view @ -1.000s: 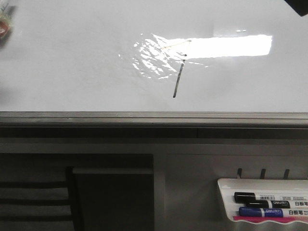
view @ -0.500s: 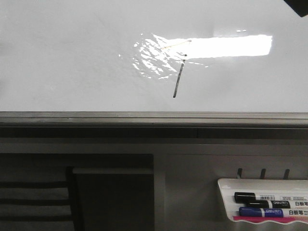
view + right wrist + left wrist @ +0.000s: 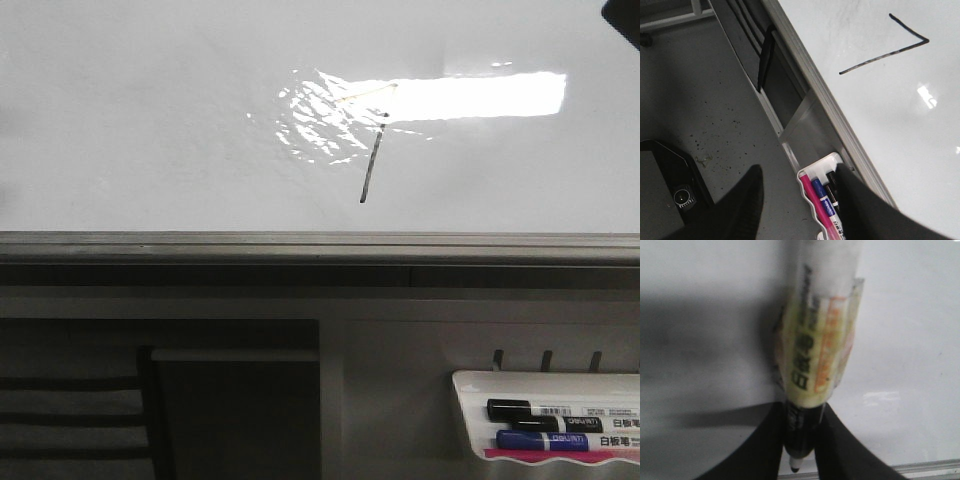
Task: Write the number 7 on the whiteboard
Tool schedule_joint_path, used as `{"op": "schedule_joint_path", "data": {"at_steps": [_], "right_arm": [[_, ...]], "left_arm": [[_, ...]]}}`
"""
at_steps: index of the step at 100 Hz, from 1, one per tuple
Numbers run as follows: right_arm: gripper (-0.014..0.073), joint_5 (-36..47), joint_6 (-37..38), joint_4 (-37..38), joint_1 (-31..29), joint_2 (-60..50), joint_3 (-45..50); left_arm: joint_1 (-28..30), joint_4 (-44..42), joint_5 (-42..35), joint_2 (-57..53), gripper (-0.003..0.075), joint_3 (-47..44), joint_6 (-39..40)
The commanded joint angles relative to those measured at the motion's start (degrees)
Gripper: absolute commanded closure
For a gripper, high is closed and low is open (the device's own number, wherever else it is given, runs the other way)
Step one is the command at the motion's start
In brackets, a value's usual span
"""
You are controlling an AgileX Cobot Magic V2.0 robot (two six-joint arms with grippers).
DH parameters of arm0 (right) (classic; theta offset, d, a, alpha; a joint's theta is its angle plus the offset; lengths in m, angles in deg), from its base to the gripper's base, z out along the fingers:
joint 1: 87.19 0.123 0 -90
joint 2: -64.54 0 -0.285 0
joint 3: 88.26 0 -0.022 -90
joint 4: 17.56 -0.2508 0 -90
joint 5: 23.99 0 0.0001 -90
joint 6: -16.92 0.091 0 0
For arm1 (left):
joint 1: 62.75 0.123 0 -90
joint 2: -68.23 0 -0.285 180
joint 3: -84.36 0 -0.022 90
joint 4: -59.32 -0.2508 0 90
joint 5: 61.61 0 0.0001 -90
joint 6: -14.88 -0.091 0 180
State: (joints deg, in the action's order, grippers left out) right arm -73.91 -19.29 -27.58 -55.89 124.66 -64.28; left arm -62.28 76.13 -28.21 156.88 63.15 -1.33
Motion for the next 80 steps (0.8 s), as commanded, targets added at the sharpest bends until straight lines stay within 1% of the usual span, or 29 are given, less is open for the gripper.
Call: {"op": "schedule_joint_path", "data": {"at_steps": [1,5,9,19,25,32,38,44,51,59,65,75,80], "right_arm": [[0.0293,2.3,-0.2,-0.7,-0.4,-0.8,-1.8],[0.0293,1.7,0.3,-0.8,-0.4,-0.9,-1.8],[0.0293,1.0,1.5,-0.8,-0.4,-1.2,-1.8],[0.0293,-0.4,2.7,-0.4,-0.4,-2.8,-1.8],[0.0293,-0.2,4.5,0.9,-0.4,-4.0,-1.8],[0.0293,0.2,12.4,5.4,-0.7,-5.3,-1.8],[0.0293,-0.6,22.1,11.7,-1.2,-6.4,-1.8],[0.0294,-3.4,30.9,17.1,-1.6,-7.4,-1.7],[0.0295,-5.2,38.6,22.1,-1.7,-8.8,-0.4],[0.0295,-4.8,43.9,25.0,-1.8,-11.5,2.7],[0.0295,-2.9,46.9,25.5,-1.8,-13.7,5.9],[0.0299,2.7,50.1,25.5,-1.8,-18.3,11.1],[0.0307,6.5,50.3,25.5,-1.8,-20.5,13.4]], "left_arm": [[0.1,1.2,-2.2,-1.3,0.0398,1.6,0.6],[0.1,1.2,-2.2,-1.7,0.0336,1.6,0.6],[0.1,0.7,-2.0,-2.3,0.0314,1.6,0.6],[0.1,0.6,-1.1,-5.0,0.0316,1.6,0.5],[0.0,1.3,1.2,-7.6,0.0318,1.6,0.4],[-1.1,1.7,4.2,-11.3,0.0321,1.5,-0.7],[-2.6,1.8,5.8,-15.0,0.0321,0.9,-1.6],[-4.5,1.8,5.7,-18.7,0.0321,-0.4,-1.6],[-6.6,1.8,4.6,-23.7,0.0321,-3.1,-1.6],[-8.8,1.9,2.8,-29.9,0.0321,-7.6,-1.6],[-10.2,2.2,1.7,-34.0,0.0321,-10.9,-1.6],[-11.2,2.8,-0.3,-41.2,0.0321,-15.7,-1.6],[-11.2,2.8,-2.3,-44.9,0.0321,-17.9,-1.6]]}}
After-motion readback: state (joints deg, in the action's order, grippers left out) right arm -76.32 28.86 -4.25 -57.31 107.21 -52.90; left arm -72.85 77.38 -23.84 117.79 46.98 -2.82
